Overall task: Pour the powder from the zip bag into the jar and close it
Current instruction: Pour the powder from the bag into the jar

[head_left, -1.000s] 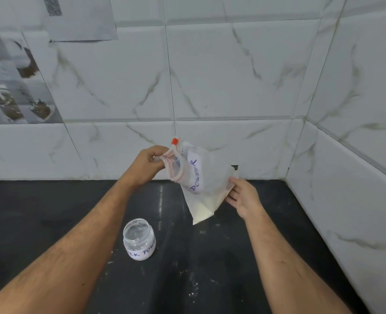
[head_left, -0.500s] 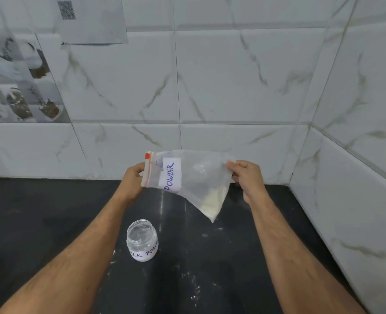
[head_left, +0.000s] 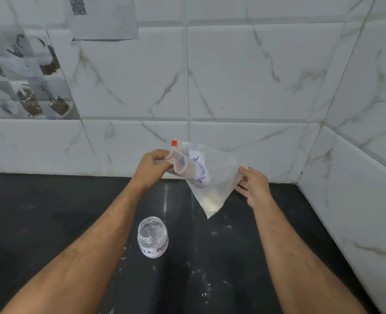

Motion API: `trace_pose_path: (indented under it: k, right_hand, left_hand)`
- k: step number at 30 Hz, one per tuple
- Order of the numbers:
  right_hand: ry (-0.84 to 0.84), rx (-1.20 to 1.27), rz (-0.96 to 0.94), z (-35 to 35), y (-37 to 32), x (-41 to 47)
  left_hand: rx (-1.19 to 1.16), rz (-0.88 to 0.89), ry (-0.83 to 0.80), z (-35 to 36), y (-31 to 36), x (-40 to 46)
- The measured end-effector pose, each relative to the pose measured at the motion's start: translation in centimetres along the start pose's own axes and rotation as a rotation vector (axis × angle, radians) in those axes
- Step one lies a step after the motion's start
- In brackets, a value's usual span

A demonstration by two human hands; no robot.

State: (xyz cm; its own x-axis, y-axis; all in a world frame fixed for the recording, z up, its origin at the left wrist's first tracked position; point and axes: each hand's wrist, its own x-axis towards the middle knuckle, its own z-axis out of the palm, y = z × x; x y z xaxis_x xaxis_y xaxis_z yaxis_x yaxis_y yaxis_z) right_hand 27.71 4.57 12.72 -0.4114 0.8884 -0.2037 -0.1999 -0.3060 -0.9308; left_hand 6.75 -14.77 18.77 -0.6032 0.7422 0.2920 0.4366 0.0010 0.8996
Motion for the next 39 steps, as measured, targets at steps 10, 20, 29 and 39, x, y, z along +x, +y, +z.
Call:
trace_pose_path:
  k: [10,20,29,39]
  right_hand:
    - [0.117,0.087,0.236,2.3,7.0,-1.6]
    - [-0.003,0.364,0.251,9.3,11.9,-10.3]
    - [-0.155,0.952,0.302,15.0,9.5,-9.1]
    - [0.016,0.803,0.078,13.7,8.7,-7.4]
  left_hand:
    - [0.558,0.099,-0.043,1.9,6.6,2.7]
    - [0.539,0.055,0.088,1.4,10.0,4.1]
    - [0.322,0.035,-0.019,-1.6,10.3,3.2]
    - [0.273,0.057,0.001,-9.1,1.5,-1.1]
